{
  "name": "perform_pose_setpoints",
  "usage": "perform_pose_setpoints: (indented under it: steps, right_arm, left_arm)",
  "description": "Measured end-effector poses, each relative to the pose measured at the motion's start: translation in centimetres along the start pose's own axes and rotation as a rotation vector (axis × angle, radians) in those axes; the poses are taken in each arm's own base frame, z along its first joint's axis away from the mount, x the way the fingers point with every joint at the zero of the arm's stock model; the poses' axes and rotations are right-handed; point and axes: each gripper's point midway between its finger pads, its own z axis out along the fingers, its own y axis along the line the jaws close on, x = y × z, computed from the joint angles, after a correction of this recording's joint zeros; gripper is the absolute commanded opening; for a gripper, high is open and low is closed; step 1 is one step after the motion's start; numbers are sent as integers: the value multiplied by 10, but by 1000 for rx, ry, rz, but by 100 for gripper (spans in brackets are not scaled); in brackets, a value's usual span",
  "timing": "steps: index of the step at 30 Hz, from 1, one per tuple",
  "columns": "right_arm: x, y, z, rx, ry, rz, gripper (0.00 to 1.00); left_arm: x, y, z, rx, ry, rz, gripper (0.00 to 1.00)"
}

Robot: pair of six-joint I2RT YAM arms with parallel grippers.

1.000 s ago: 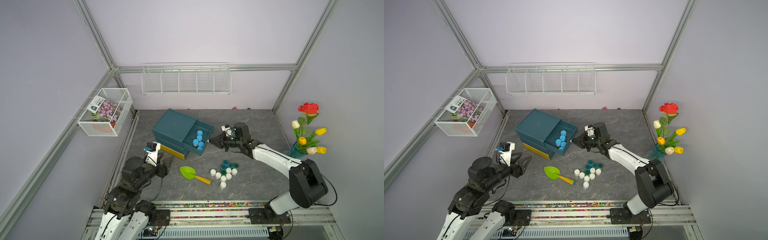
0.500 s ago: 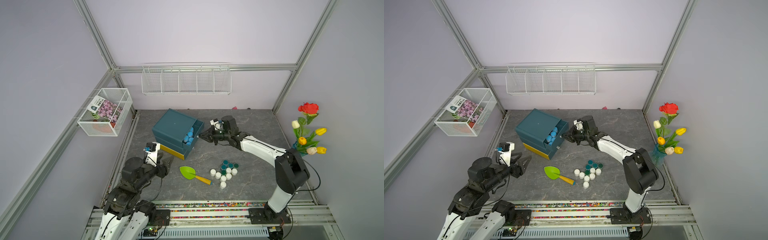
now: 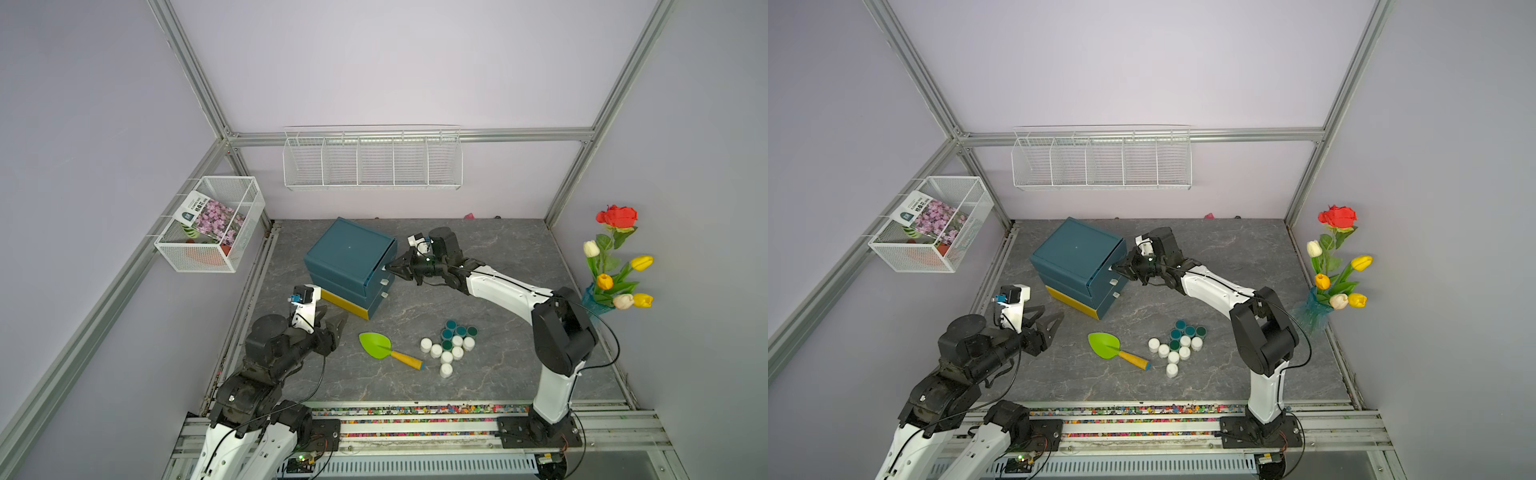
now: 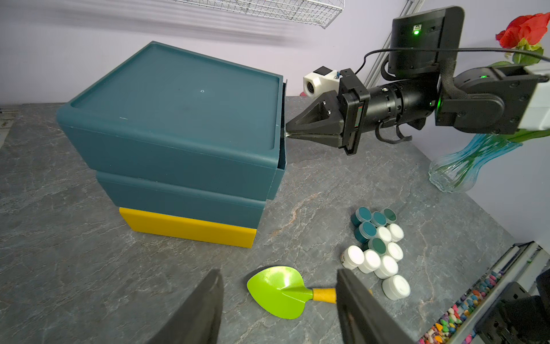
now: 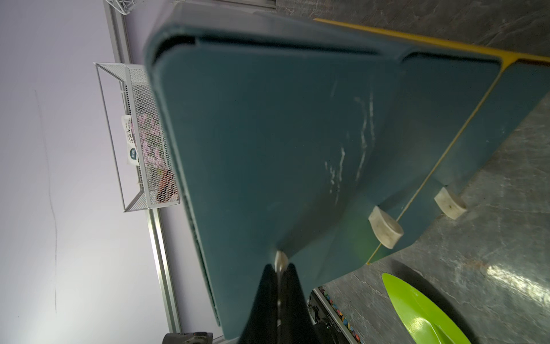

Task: Put the paint cans in the drawer according to color
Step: Open the drawer in the storage box.

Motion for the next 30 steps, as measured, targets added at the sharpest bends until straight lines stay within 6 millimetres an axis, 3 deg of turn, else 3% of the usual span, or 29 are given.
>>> perform_pose_setpoints:
  steps: [5, 9, 11, 14, 21, 30]
  right_arm:
    - [-3, 2, 8, -5, 9, 5, 0]
    - [-4, 3, 10, -7, 9, 9, 35]
    - [-4, 2, 10, -4, 4, 7, 44]
    - [-3, -6, 8, 15, -8, 9, 45]
    - [16, -58, 7, 81, 9, 84, 44]
    - [2, -69, 29, 63, 8, 93, 34]
  left_arm:
    - [3, 1, 2, 0, 3, -1, 64]
    - [4, 1, 3, -1, 7, -2, 64]
    - [4, 1, 3, -1, 7, -2, 64]
    - [4, 1, 3, -1, 7, -2, 64]
    - [4, 1, 3, -1, 7, -2, 64]
    - [4, 1, 3, -1, 7, -2, 64]
